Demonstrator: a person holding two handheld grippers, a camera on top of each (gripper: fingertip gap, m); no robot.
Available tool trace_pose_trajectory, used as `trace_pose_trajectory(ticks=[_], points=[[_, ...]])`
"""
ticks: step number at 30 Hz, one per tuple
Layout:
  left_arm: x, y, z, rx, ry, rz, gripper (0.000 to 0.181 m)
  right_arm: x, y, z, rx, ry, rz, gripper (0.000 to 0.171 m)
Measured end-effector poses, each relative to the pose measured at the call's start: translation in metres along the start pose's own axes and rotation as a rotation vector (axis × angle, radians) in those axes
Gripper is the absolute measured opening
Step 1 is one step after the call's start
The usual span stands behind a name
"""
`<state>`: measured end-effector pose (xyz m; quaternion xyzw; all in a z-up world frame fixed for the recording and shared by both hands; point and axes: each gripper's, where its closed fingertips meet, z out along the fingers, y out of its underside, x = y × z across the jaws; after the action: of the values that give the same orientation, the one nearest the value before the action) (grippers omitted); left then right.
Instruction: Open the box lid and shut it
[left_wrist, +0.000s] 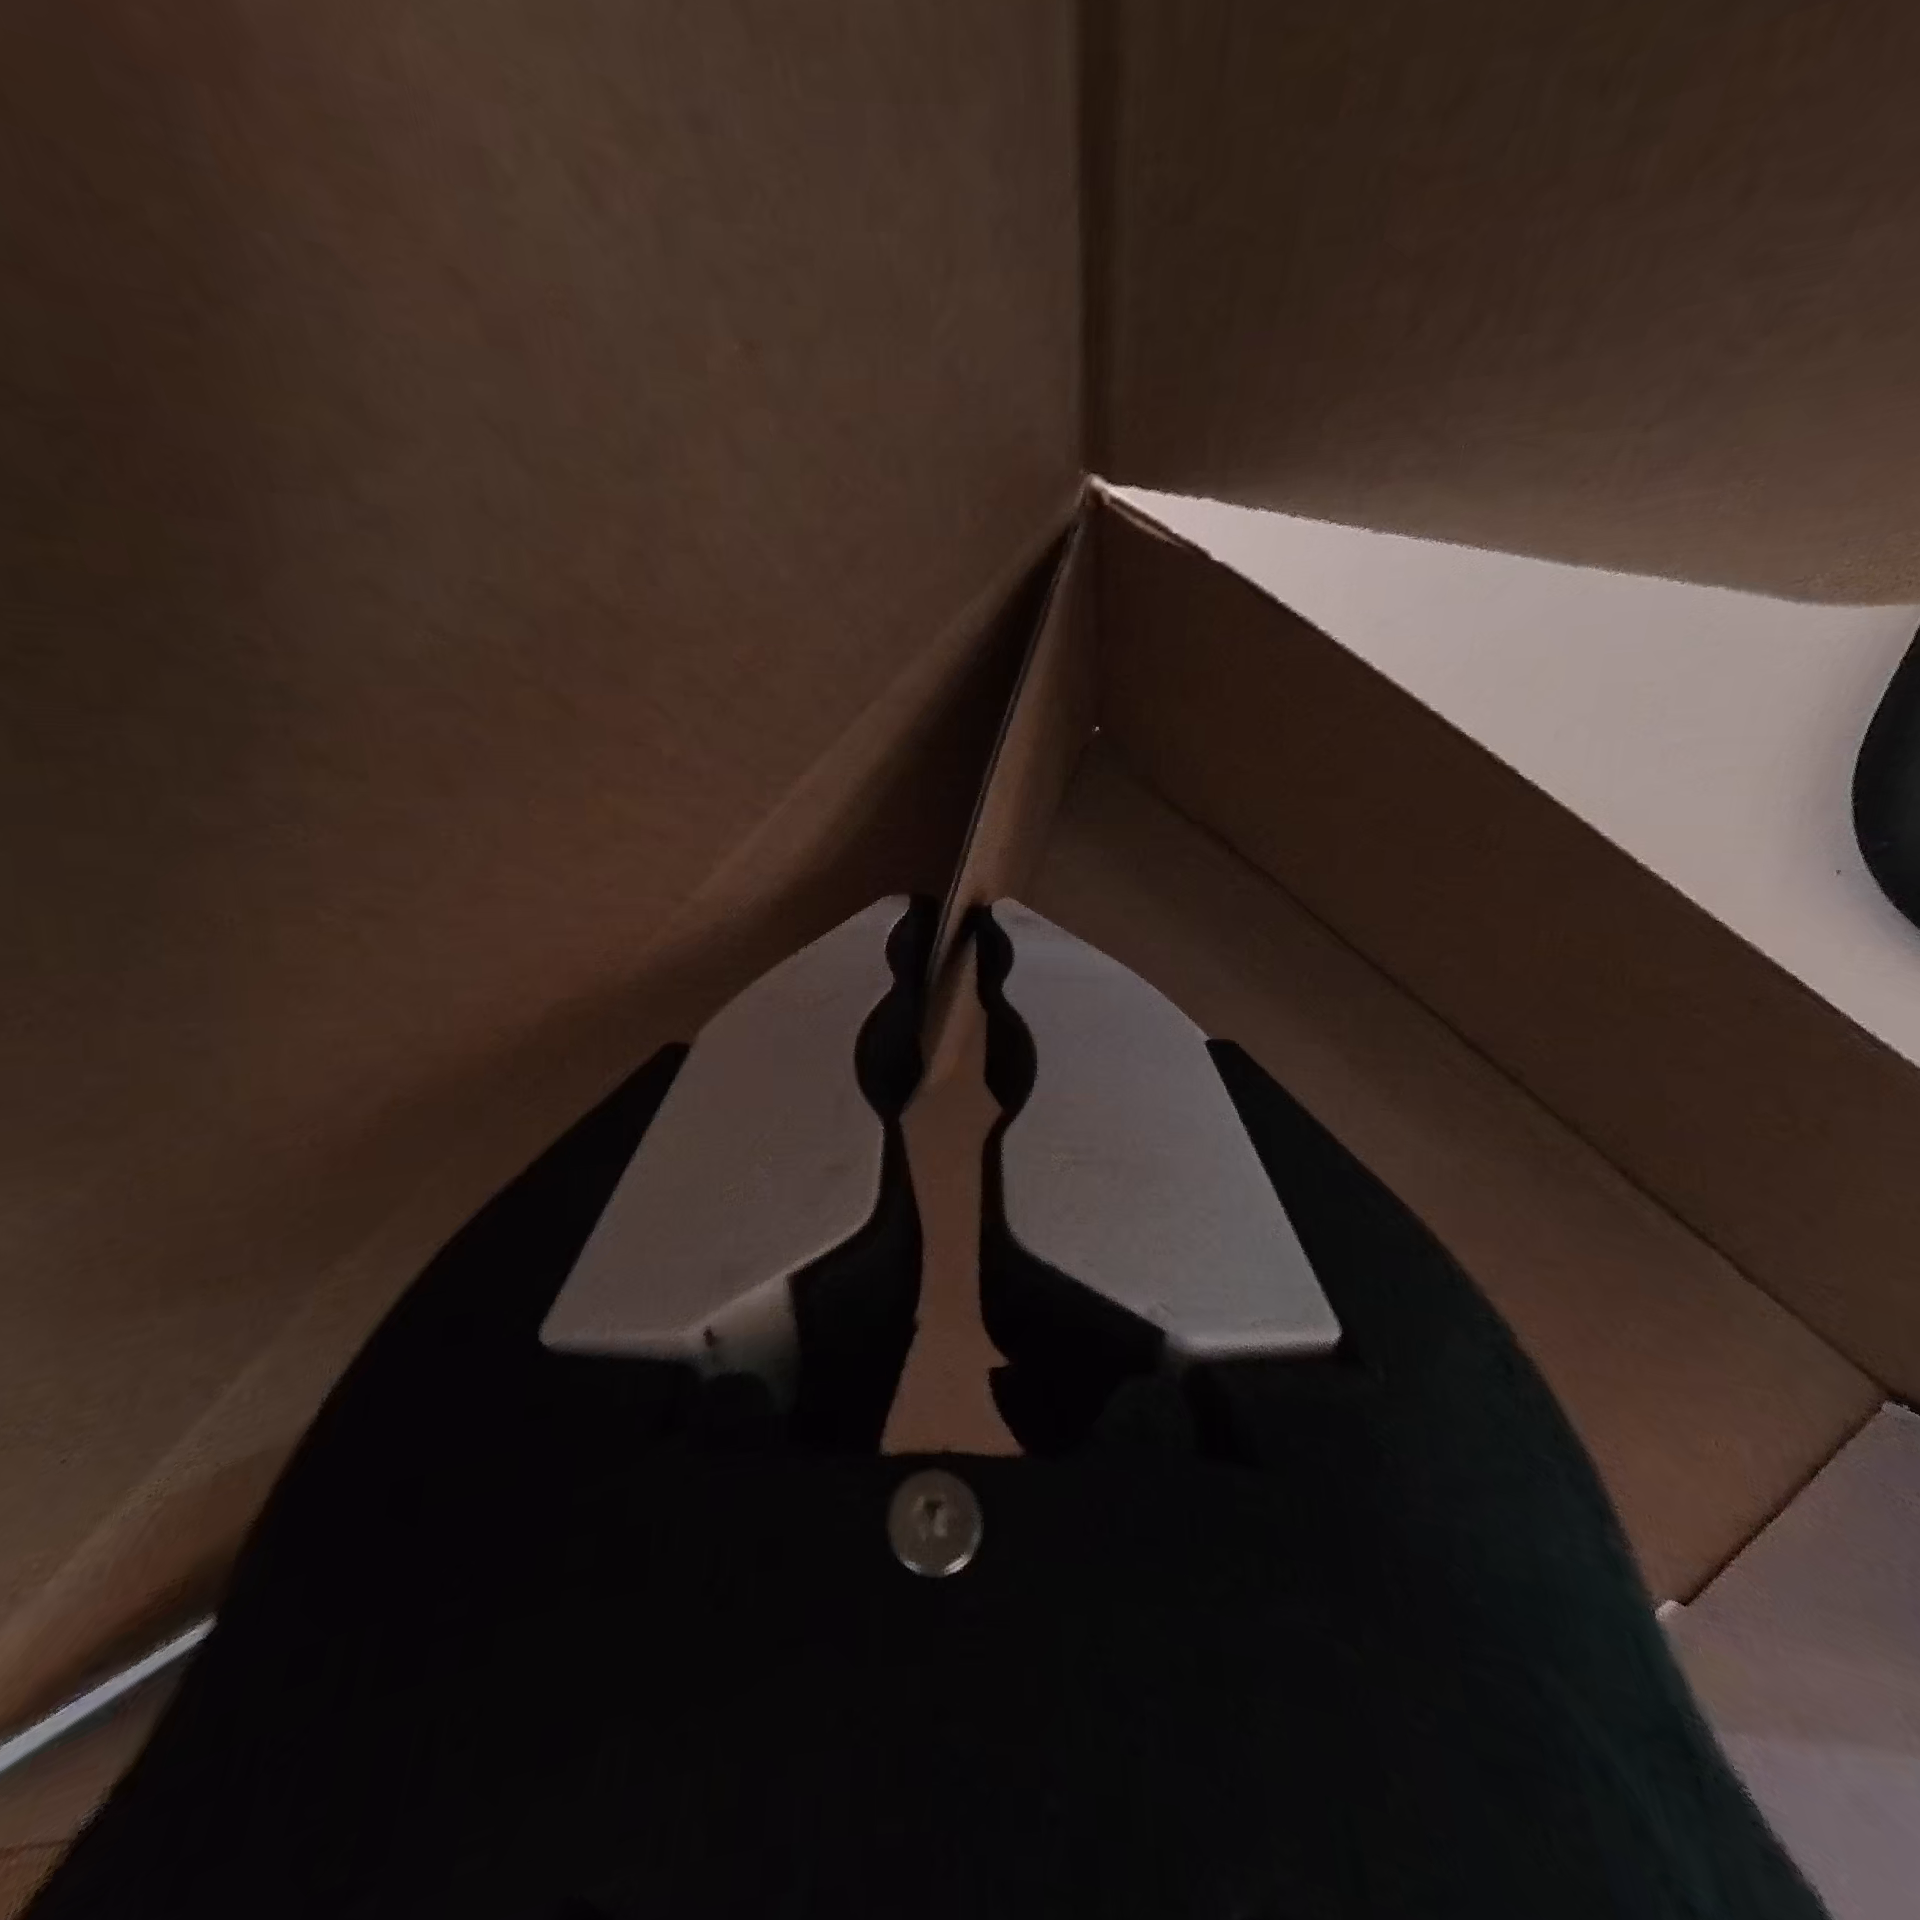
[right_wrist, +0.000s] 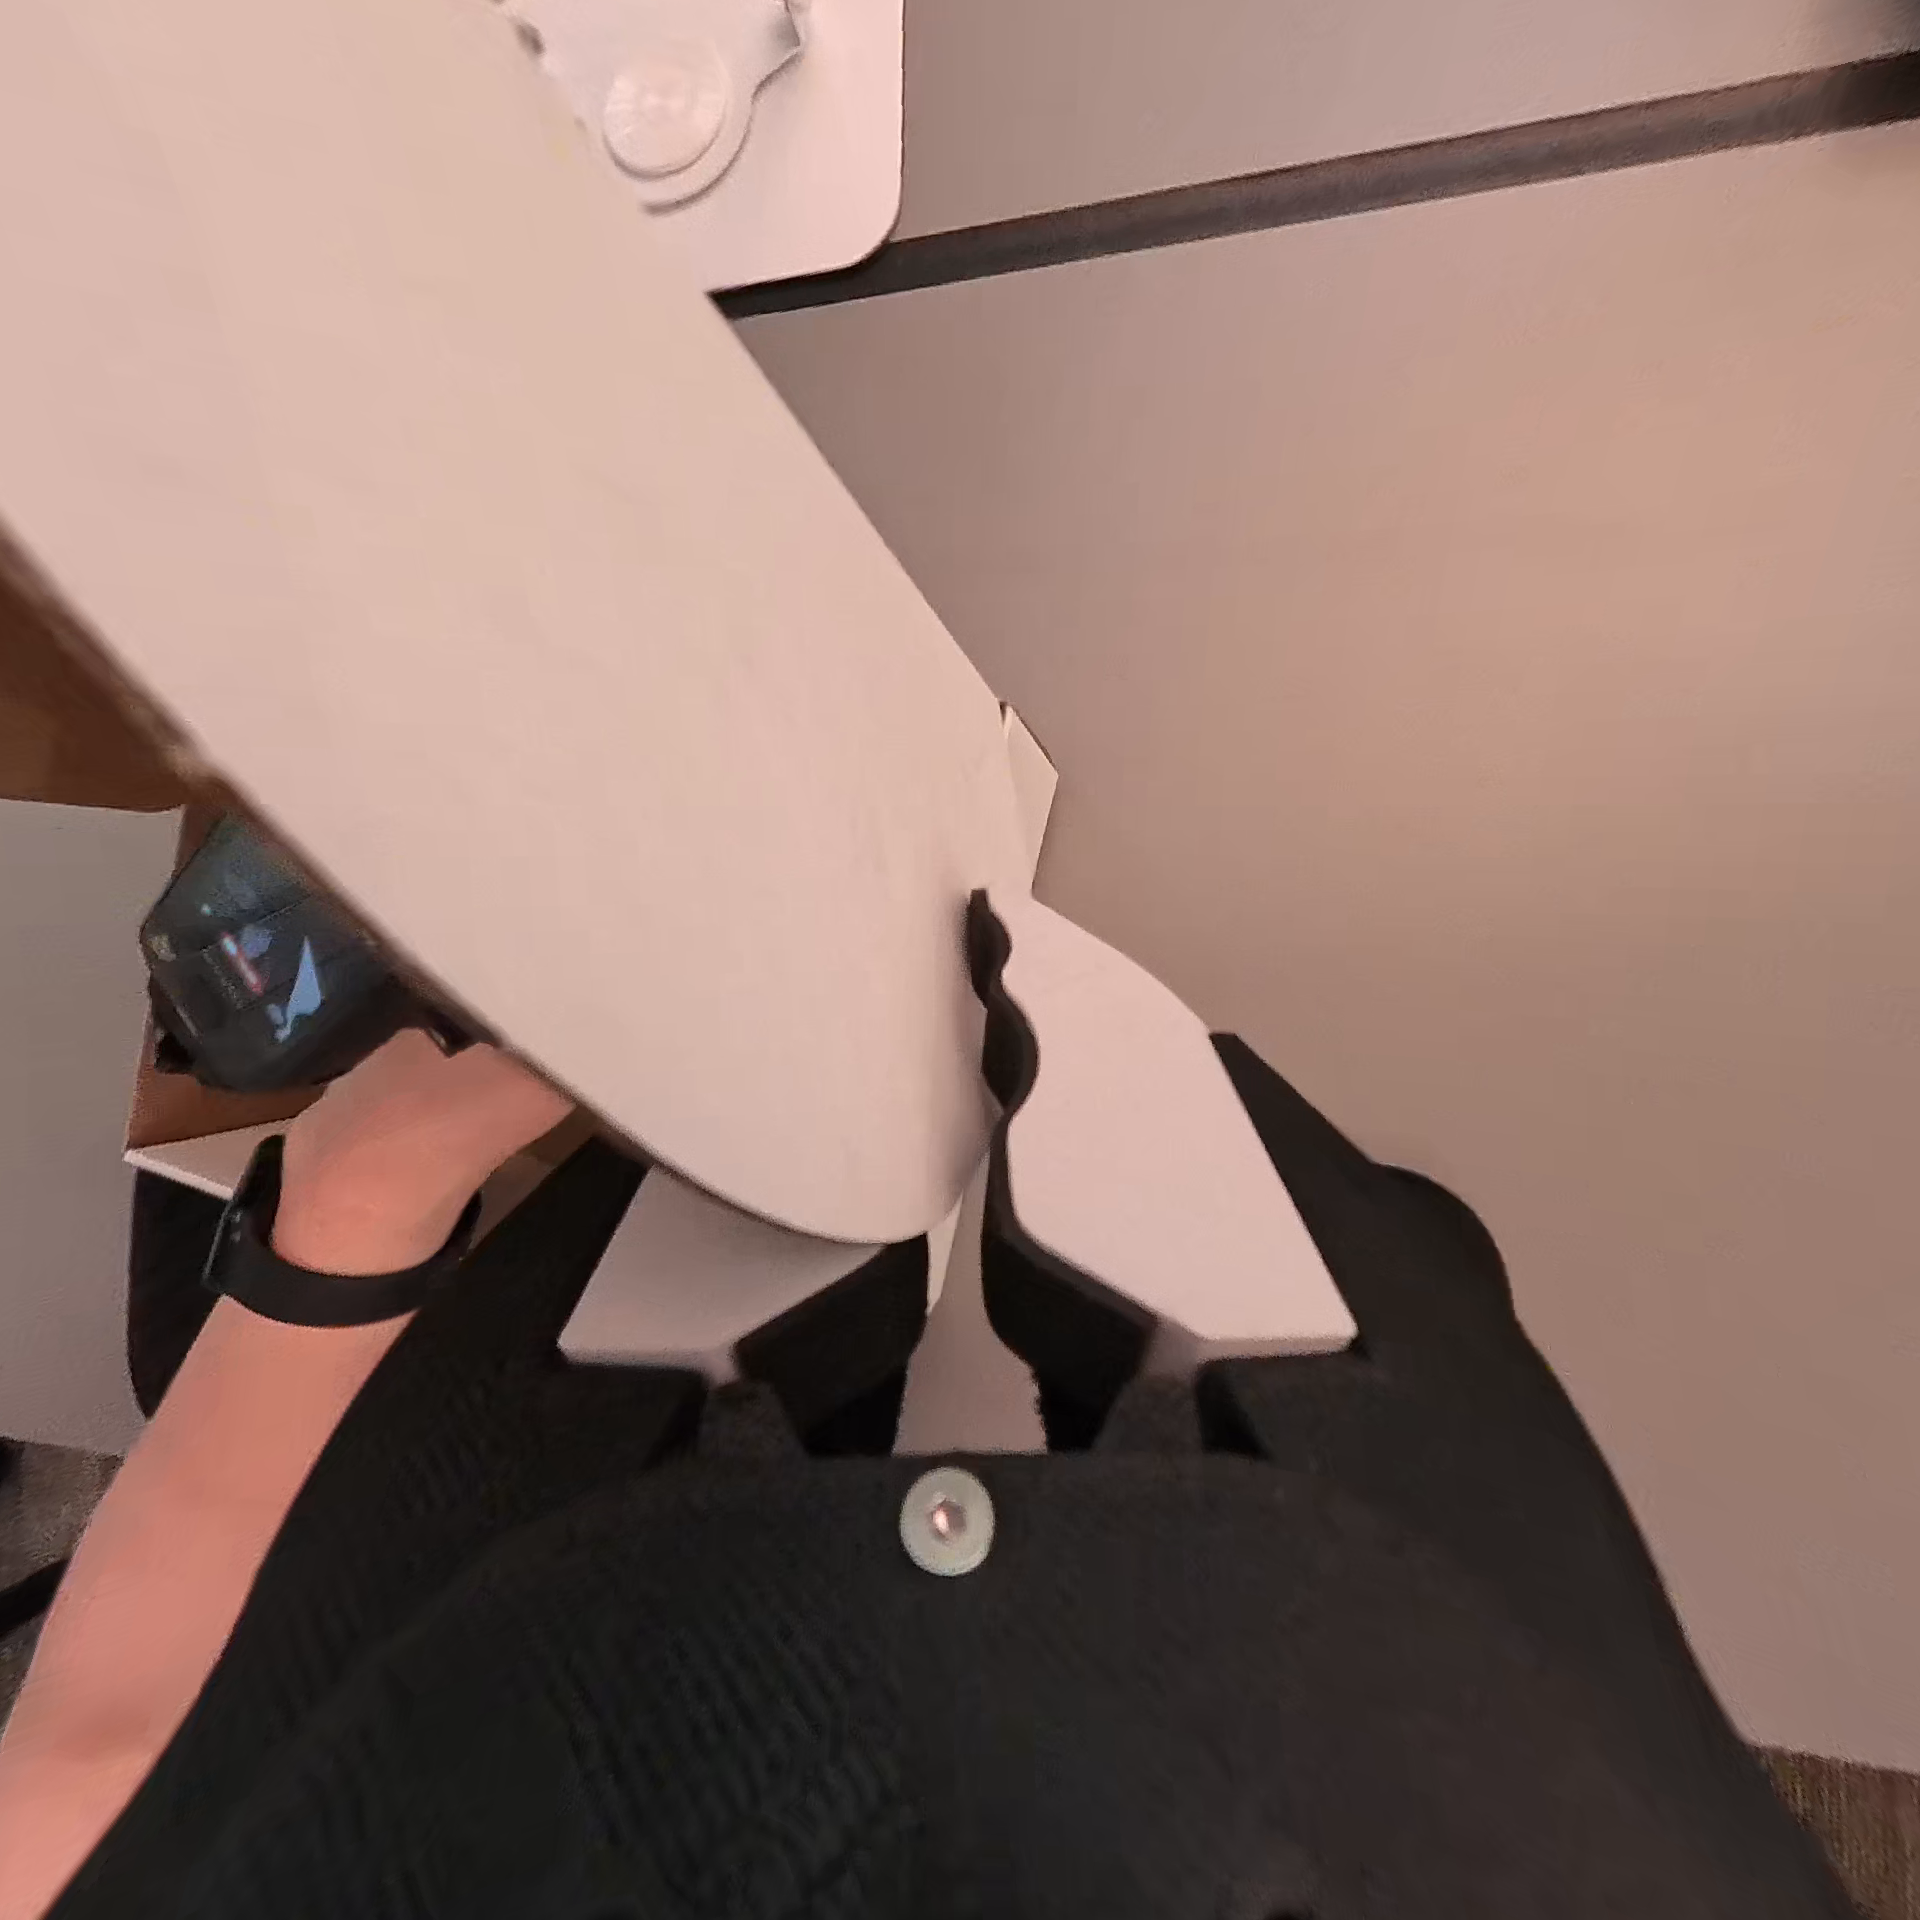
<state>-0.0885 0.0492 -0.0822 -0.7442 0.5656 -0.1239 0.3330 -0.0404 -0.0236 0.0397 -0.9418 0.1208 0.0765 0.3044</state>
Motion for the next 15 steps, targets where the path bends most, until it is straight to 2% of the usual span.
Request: trace_pose_trajectory(ticks=[8, 15], points=[[0.005, 0.002, 0.005, -0.02, 0.008, 0.031, 0.006, -0.015, 0.001, 0.01, -0.022, 0.021, 0.043, 0.019], [0.005, 0.002, 0.006, -0.019, 0.021, 0.015, 0.005, -0.024, 0.004, 0.015, 0.009, 0.066, 0.055, 0.018]])
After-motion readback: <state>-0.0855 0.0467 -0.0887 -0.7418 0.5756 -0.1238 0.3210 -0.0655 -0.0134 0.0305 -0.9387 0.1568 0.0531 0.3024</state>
